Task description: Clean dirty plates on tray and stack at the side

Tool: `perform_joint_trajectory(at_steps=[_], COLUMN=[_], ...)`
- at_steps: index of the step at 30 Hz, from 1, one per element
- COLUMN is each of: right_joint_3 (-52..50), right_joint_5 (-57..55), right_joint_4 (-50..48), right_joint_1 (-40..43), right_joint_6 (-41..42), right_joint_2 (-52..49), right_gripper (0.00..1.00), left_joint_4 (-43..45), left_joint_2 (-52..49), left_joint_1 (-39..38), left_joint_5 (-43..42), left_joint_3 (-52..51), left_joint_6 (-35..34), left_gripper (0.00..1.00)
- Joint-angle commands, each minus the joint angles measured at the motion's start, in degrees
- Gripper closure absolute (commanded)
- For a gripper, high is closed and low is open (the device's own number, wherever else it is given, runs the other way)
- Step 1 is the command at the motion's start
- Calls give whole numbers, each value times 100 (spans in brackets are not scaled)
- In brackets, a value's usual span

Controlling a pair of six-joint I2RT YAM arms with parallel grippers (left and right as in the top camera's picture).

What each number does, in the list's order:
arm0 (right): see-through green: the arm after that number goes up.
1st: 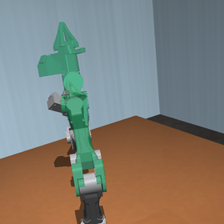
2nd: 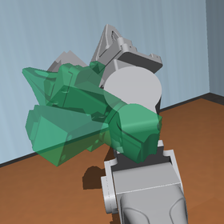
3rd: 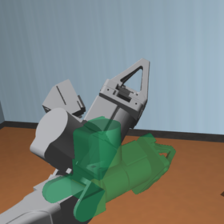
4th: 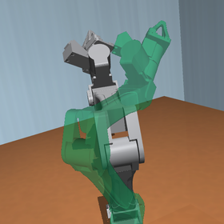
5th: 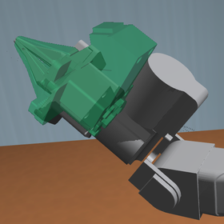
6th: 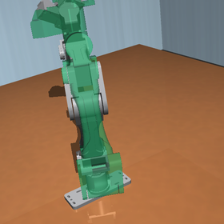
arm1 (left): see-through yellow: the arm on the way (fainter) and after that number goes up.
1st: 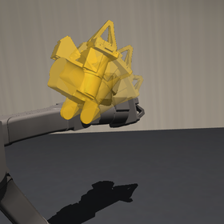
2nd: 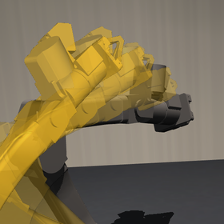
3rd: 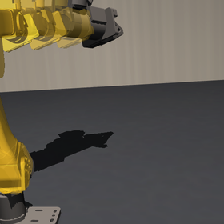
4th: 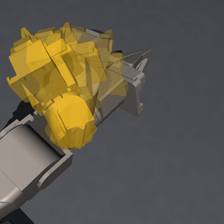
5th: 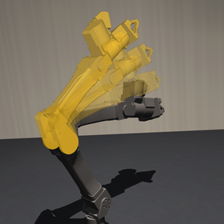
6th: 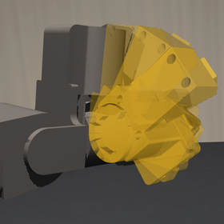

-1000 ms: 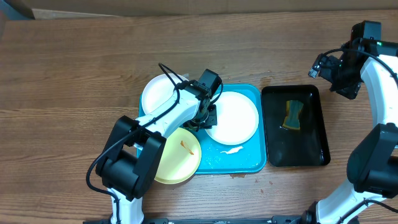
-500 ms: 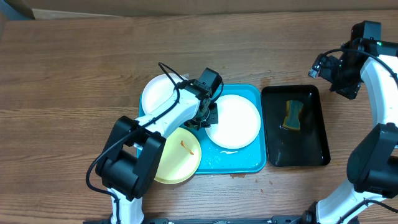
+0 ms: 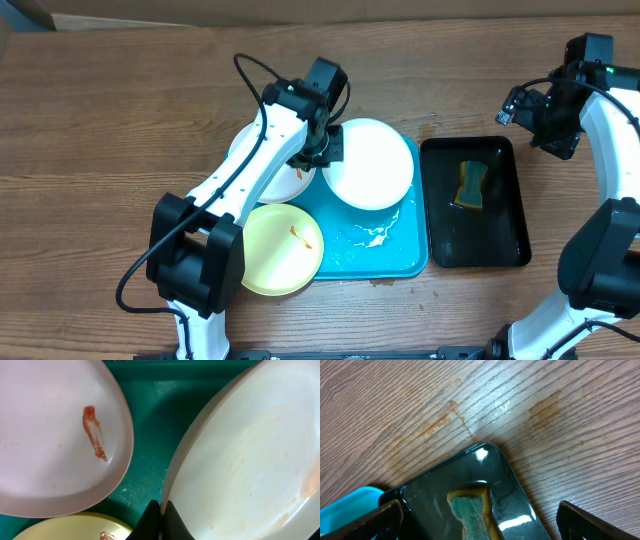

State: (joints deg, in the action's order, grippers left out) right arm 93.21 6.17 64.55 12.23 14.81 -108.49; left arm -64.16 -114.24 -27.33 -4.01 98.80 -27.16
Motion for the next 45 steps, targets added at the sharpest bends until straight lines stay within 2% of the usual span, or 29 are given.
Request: perform_joint_trajectory(at_steps=[1,8,14,20,30,34,38,45], right_joint_3=[83,83,83,83,83,83,83,83], right_joint_5=[35,39,61,354,549,546,546,546], right_joint_4=[-15,-20,-520,-813,-857,-857,-857,-857], right_joint_1=[-11,-11,31,697,1456,1480,1480,1480], right_joint_6=[24,28,57,664,667,667,667,664], right_joint_2=[131,131,131,131,131,131,131,131], right_gripper=[0,0,0,0,0,0,0,0], left_joint_4=[-122,-83,90,348,1086,1532,2168,3086], left_joint_2=[85,85,85,85,83,83,79,79], left_joint_1=[-118,-579,-1231,-1886,-2896,-3342,-3825,-4511], left_joint_5=[129,846,1567,2374,3901,4837,5904,7027], left_joint_3=[459,892,916,916,916,916,916,916], left_joint_6=[282,280,282,396,841,1429,2455,3943], left_gripper=[96,96,96,96,96,96,96,96])
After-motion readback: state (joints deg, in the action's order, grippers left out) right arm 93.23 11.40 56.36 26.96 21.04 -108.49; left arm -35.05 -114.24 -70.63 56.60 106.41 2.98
